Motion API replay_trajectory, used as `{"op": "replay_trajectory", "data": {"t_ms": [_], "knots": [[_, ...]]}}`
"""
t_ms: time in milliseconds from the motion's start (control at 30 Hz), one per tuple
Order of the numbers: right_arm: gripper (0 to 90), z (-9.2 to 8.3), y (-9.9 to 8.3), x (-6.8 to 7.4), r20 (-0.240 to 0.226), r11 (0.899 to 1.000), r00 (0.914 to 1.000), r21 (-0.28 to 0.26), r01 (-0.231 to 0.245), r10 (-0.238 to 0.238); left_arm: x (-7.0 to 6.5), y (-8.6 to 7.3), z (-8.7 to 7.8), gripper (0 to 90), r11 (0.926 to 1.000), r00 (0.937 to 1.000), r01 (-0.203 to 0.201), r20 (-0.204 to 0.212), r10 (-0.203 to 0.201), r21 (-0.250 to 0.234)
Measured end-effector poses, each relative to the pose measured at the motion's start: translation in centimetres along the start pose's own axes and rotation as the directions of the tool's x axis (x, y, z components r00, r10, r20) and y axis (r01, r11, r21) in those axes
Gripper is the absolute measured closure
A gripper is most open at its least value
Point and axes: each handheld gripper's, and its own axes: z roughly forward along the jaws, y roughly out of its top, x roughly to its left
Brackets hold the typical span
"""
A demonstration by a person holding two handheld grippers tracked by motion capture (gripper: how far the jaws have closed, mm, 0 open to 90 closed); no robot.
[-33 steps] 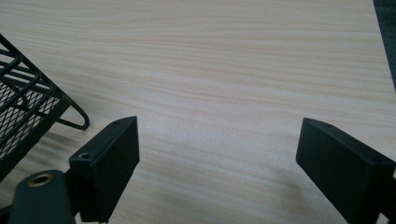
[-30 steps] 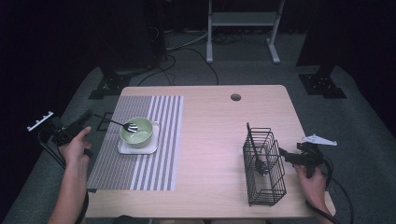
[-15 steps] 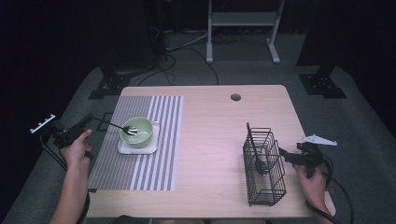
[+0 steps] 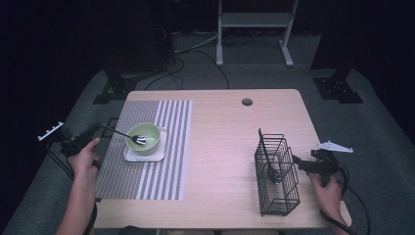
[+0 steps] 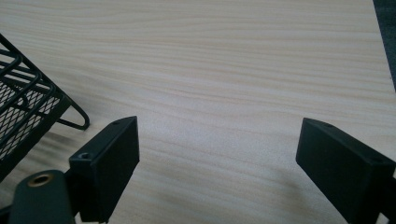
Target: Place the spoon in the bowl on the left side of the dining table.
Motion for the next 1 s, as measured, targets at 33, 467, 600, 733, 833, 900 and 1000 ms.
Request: {"op": "replay_trajectory", "data": {"t_ms": [33,467,600,733,833,900,1000], "knots": [[12.3,0.0,0.0,0.0,0.0,1.0,1.0,0.0,0.001,-0.001,0.0,-0.1,0.1,89.5,1.0,1.0,0.0,-0.001,0.0,0.002],[12.3,0.0,0.0,0.0,-0.003,1.0,1.0,0.0,0.002,-0.002,0.4,-0.7,0.4,89.5,0.9998,0.9999,0.009,-0.008,-0.009,0.017],[12.3,0.0,0.0,0.0,-0.004,1.0,1.0,0.001,0.002,-0.002,0.5,-0.9,0.6,89.4,0.9997,0.9998,0.016,-0.007,-0.016,0.02],[12.3,0.0,0.0,0.0,-0.005,1.0,1.0,0.001,0.003,-0.003,0.5,-1.1,0.8,89.4,0.9996,0.9999,0.015,-0.008,-0.015,0.022],[12.3,0.0,0.0,0.0,-0.006,1.0,1.0,0.0,0.003,-0.003,0.5,-1.3,1.0,89.3,0.9994,0.9997,0.022,-0.006,-0.022,0.027],[12.3,0.0,0.0,0.0,-0.006,1.0,1.0,-0.001,0.002,-0.002,0.5,-1.5,1.1,89.3,0.9991,0.9997,0.026,-0.003,-0.026,0.033],[12.3,0.0,0.0,0.0,-0.007,1.0,1.0,0.0,0.001,-0.001,0.5,-1.6,1.2,89.3,0.9991,0.9997,0.025,-0.003,-0.025,0.034]]}}
